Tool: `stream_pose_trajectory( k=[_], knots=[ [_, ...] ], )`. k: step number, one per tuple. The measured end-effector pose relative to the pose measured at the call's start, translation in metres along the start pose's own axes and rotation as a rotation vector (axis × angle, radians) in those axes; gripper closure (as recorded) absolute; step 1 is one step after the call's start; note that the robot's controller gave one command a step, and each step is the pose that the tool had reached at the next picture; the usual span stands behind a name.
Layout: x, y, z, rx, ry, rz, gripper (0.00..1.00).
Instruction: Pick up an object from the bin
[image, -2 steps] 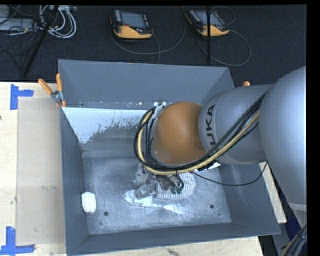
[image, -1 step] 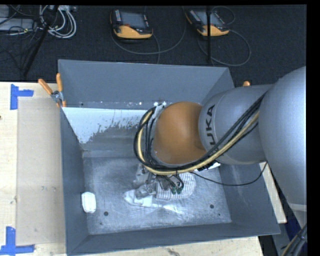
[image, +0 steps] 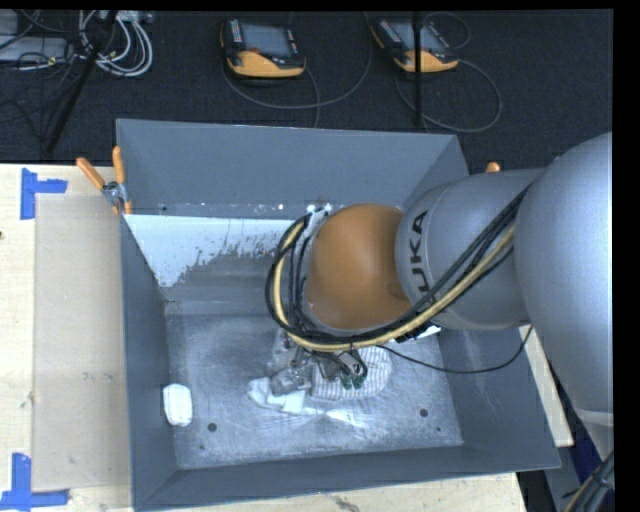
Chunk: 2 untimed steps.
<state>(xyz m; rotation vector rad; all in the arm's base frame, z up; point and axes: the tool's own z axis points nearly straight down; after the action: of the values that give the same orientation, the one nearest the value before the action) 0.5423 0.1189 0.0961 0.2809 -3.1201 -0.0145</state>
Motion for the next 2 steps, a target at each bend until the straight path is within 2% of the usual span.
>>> stream_pose_trajectory(
  k=[2],
  knots=[
    [0.0000,0.0000,0.0000,-0.001,0.000,0.003,1.00]
  ],
)
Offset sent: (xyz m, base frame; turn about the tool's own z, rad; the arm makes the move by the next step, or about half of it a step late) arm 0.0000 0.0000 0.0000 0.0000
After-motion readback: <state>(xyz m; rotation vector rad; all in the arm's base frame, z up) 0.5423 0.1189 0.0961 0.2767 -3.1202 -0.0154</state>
